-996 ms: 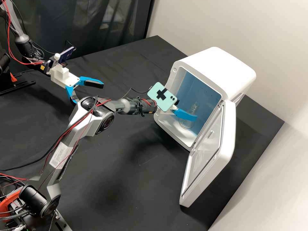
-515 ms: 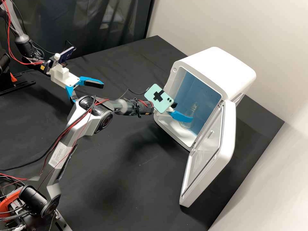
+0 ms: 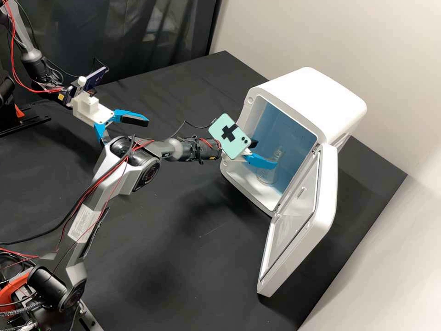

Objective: Take the flask out of the incubator

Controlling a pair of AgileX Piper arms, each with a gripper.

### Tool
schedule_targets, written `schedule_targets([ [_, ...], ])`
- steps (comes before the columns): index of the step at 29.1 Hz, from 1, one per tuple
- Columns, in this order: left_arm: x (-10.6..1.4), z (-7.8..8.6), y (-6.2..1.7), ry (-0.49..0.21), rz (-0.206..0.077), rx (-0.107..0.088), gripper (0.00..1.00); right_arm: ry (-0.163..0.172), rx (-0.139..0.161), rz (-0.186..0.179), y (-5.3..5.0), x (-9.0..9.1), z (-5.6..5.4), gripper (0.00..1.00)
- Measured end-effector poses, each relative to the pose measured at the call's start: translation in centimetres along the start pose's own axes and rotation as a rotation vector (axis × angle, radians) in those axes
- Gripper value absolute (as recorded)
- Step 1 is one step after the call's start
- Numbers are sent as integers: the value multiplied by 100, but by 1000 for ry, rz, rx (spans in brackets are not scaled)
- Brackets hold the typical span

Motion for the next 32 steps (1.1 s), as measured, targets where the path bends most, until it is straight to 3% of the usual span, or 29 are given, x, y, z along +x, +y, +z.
schedule_targets([
  [8, 0, 0, 0, 0, 0, 0, 100, -13, 20, -9, -54, 65, 16, 100],
  [18, 0, 0, 0, 0, 0, 0, 100, -64, -38, -32, -196, 185, 38, 100],
  [24, 2, 1, 1, 2, 1, -2, 100, -79, -78, -23, -278, 208, 77, 100],
  [32, 2, 1, 1, 2, 1, -2, 100, -88, -98, -30, -313, 222, 103, 100],
])
